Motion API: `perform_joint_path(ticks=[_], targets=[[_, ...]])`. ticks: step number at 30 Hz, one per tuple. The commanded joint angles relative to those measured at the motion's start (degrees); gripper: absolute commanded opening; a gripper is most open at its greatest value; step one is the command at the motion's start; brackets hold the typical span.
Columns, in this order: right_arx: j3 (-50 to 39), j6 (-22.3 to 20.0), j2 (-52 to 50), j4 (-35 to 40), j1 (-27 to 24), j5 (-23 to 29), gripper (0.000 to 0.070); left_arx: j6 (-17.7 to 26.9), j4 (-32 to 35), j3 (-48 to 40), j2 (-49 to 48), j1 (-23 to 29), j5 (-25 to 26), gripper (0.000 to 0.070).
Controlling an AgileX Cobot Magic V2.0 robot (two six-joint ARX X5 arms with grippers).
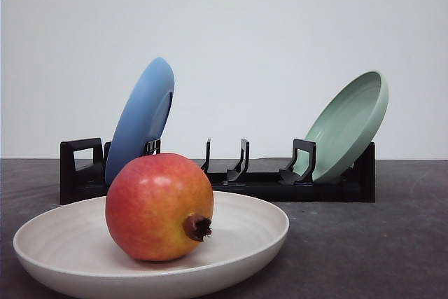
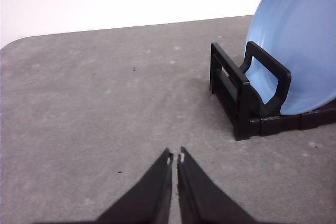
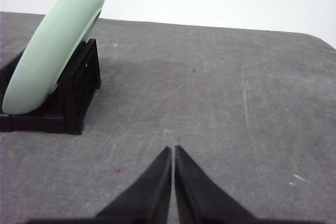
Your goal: Place pomegranate in white plate
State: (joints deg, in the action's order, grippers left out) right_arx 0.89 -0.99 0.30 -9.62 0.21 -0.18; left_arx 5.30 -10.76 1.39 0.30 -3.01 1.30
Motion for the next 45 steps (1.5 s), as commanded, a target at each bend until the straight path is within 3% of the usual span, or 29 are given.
perform_joint_path(ticks=[1, 45], targets=[[-0.24, 0.98, -0.09, 0.73, -0.07, 0.17, 0.0003, -0.04, 0.02, -0.72, -0.13, 0.00, -0.22, 0.0000], [-0.24, 0.98, -0.09, 0.72, -0.07, 0.17, 0.0003, -0.02, 0.02, -0.72, -0.13, 0.00, -0.22, 0.0000]])
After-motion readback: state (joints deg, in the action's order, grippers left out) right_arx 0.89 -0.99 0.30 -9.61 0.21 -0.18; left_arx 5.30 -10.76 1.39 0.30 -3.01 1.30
